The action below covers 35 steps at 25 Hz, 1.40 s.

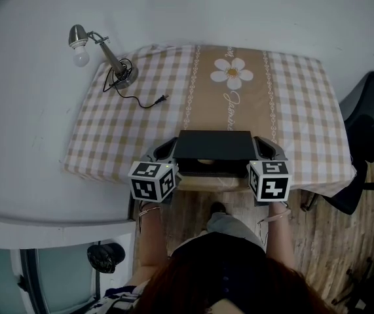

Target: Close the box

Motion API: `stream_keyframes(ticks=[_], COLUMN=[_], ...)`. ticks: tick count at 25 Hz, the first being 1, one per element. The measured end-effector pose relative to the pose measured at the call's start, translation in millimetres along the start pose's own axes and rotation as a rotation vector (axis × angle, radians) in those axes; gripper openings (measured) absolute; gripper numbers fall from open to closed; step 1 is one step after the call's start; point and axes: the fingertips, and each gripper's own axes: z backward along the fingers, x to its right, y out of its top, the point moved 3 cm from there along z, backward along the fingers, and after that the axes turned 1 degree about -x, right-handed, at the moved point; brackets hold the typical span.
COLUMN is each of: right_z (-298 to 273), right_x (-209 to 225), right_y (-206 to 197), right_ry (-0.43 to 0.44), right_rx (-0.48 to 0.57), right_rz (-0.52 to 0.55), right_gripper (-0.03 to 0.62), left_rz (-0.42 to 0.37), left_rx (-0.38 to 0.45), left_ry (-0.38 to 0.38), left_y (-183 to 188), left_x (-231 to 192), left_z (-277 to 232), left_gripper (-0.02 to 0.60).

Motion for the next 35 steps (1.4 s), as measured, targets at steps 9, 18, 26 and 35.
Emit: stream_keyframes(ticks=[9, 18, 26, 35], right_z=[9, 26, 33, 43], right_x=[-5, -13, -16, -22], right_y=[-4, -6, -18, -24], right_ry=[0.014, 0.006, 0.006, -0.007], right_rx=[0.008, 0.0, 0.005, 0.004], right_rz=[0.01, 0.024, 0.018, 0.02], right_gripper=[0.017, 0.017, 0.017, 0.017], left_rz=[-0.008, -0.011, -0.02, -0.024], left_rx=[0.006, 0.01, 0.01, 0.009], left_ry=[-0.006, -0.012, -0.015, -0.019], left_y=[-3, -3, -13, -20], left_x=[6, 11, 18, 20], left_z=[9, 28, 34, 49], left_gripper=[0.028, 0.028, 0.028, 0.028])
